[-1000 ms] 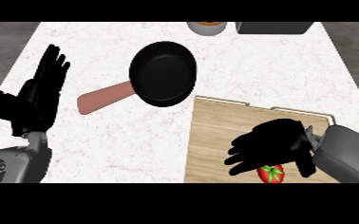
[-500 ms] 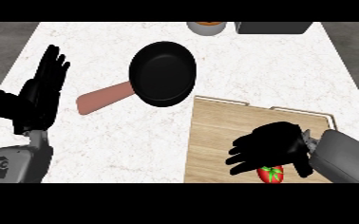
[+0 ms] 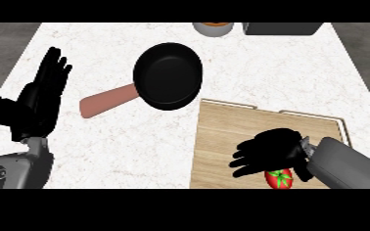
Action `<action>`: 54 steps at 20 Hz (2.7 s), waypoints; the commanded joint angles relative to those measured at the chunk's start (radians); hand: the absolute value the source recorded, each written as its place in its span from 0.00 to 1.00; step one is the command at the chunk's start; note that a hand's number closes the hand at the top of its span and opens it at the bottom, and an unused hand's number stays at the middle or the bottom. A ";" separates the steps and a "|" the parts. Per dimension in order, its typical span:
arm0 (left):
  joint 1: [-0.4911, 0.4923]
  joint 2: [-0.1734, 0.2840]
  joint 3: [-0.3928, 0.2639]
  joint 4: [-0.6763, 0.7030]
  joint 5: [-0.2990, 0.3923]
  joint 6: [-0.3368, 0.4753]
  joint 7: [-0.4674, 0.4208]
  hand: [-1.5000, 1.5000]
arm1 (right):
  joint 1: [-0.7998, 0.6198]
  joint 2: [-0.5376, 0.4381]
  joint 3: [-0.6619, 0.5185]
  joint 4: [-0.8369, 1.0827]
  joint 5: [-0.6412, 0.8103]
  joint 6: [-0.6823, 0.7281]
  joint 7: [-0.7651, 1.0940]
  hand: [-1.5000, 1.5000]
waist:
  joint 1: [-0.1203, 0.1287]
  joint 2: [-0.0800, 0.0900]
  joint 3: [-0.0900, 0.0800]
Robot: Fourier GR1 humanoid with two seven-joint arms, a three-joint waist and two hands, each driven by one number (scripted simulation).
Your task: Pick the tomato from the tray and place it in the pot
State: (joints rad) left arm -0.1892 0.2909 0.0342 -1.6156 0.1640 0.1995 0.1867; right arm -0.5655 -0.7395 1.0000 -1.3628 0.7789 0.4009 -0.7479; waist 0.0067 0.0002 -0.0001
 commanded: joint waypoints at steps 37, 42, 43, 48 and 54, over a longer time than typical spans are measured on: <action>-0.019 -0.010 0.011 0.007 -0.020 -0.022 0.034 0.50 | 0.125 0.739 -0.082 -0.342 0.076 -0.591 1.383 1.00 | 0.009 -0.020 -0.001; -0.005 -0.038 -0.005 0.027 -0.039 -0.006 0.009 0.50 | -0.023 0.739 -0.060 -0.399 0.185 -0.715 1.668 1.00 | 0.020 -0.021 -0.004; -0.046 -0.022 -0.004 0.022 -0.034 -0.018 0.031 0.50 | -0.061 0.739 -0.065 -0.375 0.166 -0.748 1.714 1.00 | 0.031 -0.014 -0.003; -0.043 -0.045 -0.012 0.025 -0.035 -0.016 0.008 0.50 | -0.283 0.739 -0.076 -0.302 0.210 -0.798 1.972 1.00 | 0.043 -0.008 -0.003; -0.032 -0.050 -0.017 0.003 -0.034 -0.016 0.037 0.50 | -0.439 0.739 -0.136 -0.164 0.090 -0.864 2.018 1.00 | 0.044 -0.001 -0.002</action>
State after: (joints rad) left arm -0.2311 0.2573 0.0260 -1.6008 0.1336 0.1752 0.2172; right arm -0.9093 -0.0089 0.8730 -1.6005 0.9104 -0.3697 1.0866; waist 0.0518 -0.0045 -0.0027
